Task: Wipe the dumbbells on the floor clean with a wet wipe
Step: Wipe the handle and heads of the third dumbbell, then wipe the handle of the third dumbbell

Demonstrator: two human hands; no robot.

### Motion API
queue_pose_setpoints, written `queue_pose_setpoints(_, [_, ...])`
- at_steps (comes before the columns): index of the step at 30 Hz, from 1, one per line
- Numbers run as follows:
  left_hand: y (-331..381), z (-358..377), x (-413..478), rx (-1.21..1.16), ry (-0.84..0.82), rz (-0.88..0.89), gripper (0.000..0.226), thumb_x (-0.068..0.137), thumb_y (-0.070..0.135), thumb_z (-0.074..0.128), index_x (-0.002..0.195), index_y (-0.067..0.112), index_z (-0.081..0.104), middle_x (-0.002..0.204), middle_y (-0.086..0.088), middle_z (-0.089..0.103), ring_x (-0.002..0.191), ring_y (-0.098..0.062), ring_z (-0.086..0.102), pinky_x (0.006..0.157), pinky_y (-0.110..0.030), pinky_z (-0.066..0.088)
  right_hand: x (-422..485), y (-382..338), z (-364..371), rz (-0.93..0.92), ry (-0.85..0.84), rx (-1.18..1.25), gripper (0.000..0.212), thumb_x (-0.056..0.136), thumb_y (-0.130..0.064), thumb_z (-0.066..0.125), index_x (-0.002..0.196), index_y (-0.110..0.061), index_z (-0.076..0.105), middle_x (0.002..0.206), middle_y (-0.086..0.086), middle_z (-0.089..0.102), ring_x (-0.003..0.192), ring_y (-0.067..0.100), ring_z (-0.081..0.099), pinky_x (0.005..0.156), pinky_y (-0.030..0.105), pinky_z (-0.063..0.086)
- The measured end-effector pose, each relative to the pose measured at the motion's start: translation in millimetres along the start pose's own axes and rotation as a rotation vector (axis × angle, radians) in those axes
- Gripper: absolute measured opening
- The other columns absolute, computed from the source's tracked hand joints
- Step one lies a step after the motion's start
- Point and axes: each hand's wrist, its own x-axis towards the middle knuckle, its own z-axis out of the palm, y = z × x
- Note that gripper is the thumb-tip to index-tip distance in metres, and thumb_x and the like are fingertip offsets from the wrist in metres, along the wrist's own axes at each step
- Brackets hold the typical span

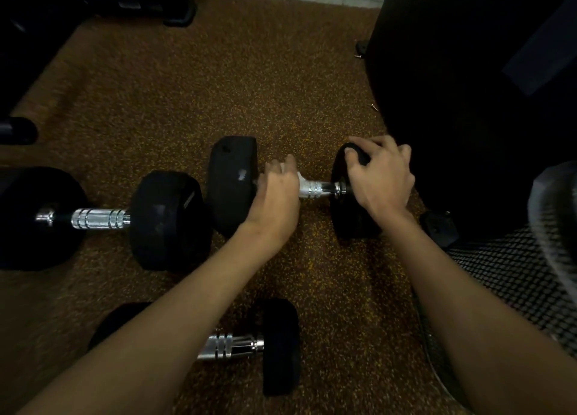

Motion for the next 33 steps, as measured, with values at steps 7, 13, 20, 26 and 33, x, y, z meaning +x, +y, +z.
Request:
queue_pose_setpoints(7, [-6.8,27.4,-14.3,0.407,-0.09,0.042,0.058,0.095,-0.009,0.027,0.146,-0.01,-0.001,0.153,-0.034,0.004,0.144,-0.042,0.009,0.118,-0.042,0.013,0.7,-2.1,-0.6,0.008,-0.003,-0.003,0.038,0.091,-0.049,0.045,0.126,-0.04,0.059,0.129,-0.008,0.052,0.124,0.021,0.039,0.091,0.04,0.041])
queue_pose_setpoints(13, [-7.6,28.3,-28.2,0.413,-0.125,0.064,0.065,0.093,-0.013,0.034,0.144,-0.013,-0.007,0.152,-0.035,-0.003,0.144,-0.041,0.005,0.117,-0.04,0.014,-4.0,-2.0,-2.8,-0.007,0.01,0.014,0.037,0.091,-0.048,0.047,0.125,-0.04,0.06,0.128,-0.008,0.052,0.122,0.022,0.04,0.091,0.041,0.042])
queue_pose_setpoints(20, [3.0,10.5,-10.8,0.271,-0.196,-0.051,0.05,0.098,-0.007,0.021,0.144,-0.014,0.003,0.153,-0.033,0.007,0.144,-0.041,0.008,0.117,-0.042,0.018,-7.8,-5.1,-7.3,-0.003,-0.017,-0.006,0.039,0.093,-0.048,0.045,0.128,-0.037,0.058,0.131,-0.006,0.051,0.125,0.023,0.038,0.092,0.041,0.04])
queue_pose_setpoints(26, [-0.5,9.1,-29.7,0.296,-0.234,-0.017,0.058,0.096,-0.01,0.031,0.144,-0.013,0.0,0.152,-0.035,0.0,0.145,-0.042,0.003,0.117,-0.042,0.019,-4.1,-7.8,-12.0,-0.033,-0.131,-0.075,0.04,0.097,-0.046,0.039,0.132,-0.032,0.052,0.137,0.002,0.045,0.128,0.028,0.032,0.096,0.044,0.038])
queue_pose_setpoints(33, [6.7,-18.0,-51.4,0.166,-0.282,0.002,0.033,0.093,-0.001,0.045,0.126,-0.001,0.049,0.127,-0.022,0.048,0.116,-0.033,0.052,0.094,-0.038,0.048,-4.6,-11.3,-25.2,-0.036,-0.31,-0.097,0.047,0.101,-0.047,0.029,0.14,-0.025,0.044,0.144,0.016,0.033,0.132,0.035,0.026,0.111,0.045,0.023])
